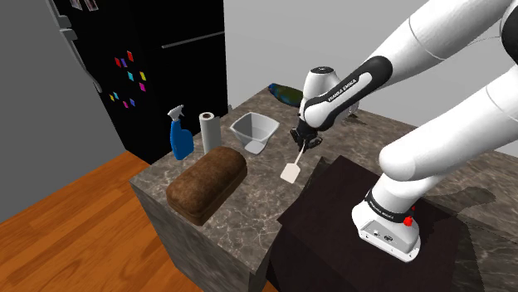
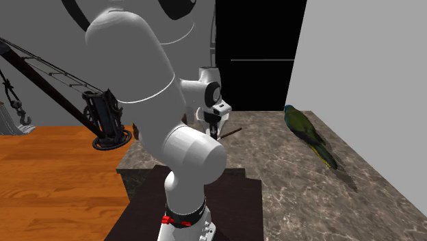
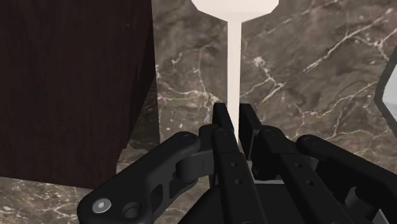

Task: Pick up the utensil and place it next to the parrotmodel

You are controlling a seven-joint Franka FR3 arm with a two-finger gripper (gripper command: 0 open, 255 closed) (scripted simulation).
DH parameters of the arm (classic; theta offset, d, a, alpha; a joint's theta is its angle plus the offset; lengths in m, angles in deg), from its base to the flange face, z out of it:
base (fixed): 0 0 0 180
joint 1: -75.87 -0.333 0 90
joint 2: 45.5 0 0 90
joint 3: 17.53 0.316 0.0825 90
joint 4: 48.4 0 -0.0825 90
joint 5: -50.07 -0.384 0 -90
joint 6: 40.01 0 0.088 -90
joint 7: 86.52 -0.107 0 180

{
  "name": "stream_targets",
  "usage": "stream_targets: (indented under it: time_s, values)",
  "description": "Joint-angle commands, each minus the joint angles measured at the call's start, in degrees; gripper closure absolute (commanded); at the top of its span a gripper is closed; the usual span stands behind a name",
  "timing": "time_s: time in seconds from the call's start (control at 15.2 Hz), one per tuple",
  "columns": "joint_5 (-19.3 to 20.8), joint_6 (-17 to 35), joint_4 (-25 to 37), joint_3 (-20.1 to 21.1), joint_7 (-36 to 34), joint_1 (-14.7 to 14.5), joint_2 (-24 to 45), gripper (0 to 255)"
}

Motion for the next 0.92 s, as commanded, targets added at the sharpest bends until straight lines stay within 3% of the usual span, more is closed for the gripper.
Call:
stream_targets:
  time_s: [0.0, 0.86]
  values:
    - [-0.71, -2.68, 0.56, -0.63, 0.59, -0.67, -2.1, 255]
    - [-1.77, -16.34, 4.22, -3.8, 2.57, -2.5, -12.21, 255]
